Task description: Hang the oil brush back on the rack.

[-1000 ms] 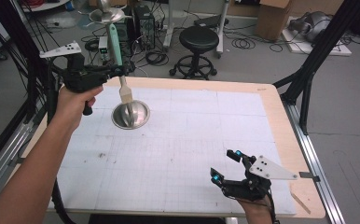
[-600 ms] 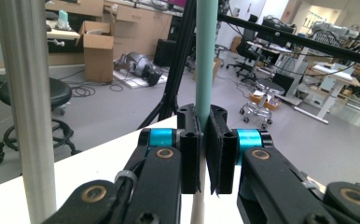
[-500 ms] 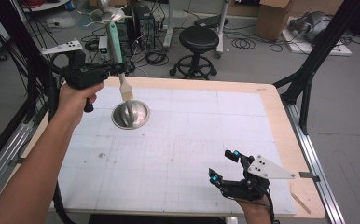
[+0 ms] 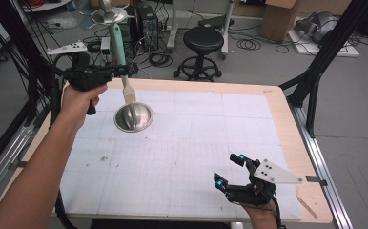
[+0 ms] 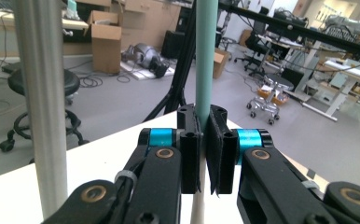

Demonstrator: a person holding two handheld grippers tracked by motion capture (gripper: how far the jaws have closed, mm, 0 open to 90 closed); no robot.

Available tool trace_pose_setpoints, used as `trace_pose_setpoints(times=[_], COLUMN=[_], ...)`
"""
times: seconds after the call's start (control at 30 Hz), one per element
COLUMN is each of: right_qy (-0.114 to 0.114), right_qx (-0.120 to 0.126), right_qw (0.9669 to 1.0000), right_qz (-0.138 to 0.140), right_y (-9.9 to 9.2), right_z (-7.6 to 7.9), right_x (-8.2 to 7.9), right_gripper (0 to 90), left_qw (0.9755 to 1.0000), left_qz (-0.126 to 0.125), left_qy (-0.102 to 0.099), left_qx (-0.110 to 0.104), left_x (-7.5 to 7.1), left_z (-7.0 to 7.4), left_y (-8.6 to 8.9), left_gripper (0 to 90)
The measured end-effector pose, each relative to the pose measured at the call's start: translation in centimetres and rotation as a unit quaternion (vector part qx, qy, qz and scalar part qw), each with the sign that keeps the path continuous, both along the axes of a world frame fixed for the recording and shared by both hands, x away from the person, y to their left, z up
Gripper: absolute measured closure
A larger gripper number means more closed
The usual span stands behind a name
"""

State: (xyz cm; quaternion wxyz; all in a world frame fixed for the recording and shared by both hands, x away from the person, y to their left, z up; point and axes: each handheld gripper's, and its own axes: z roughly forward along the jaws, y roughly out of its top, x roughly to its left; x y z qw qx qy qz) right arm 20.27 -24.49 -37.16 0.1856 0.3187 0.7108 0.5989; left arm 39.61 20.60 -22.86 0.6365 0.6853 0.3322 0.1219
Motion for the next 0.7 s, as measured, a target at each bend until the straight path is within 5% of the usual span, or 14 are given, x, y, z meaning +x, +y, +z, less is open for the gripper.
trace_pose_setpoints(times=[0.17,0.43,0.57,0.7], right_qy=[0.002,0.004,0.007,0.004], right_qx=[-0.003,-0.007,-0.011,-0.01], right_qw=[1.0,1.0,0.9999,0.9998], right_qz=[0.0,-0.002,-0.006,-0.018], right_y=[-0.1,-0.1,-0.3,-0.6], right_z=[0.0,0.0,0.0,0.0], right_x=[0.0,-0.1,-0.1,-0.2], right_gripper=[16.6,16.6,16.5,16.5], left_qw=[0.9999,0.9984,0.9971,0.9972], left_qz=[0.01,0.054,0.071,0.062], left_qy=[-0.003,-0.007,-0.025,-0.041], left_qx=[0.005,0.013,0.008,0.001], left_x=[-0.2,-1.4,-2.5,-3.8], left_z=[0.0,-0.6,-1.1,-1.9], left_y=[0.1,0.9,2.0,2.9], left_gripper=[83.5,44.4,37.5,32.9])
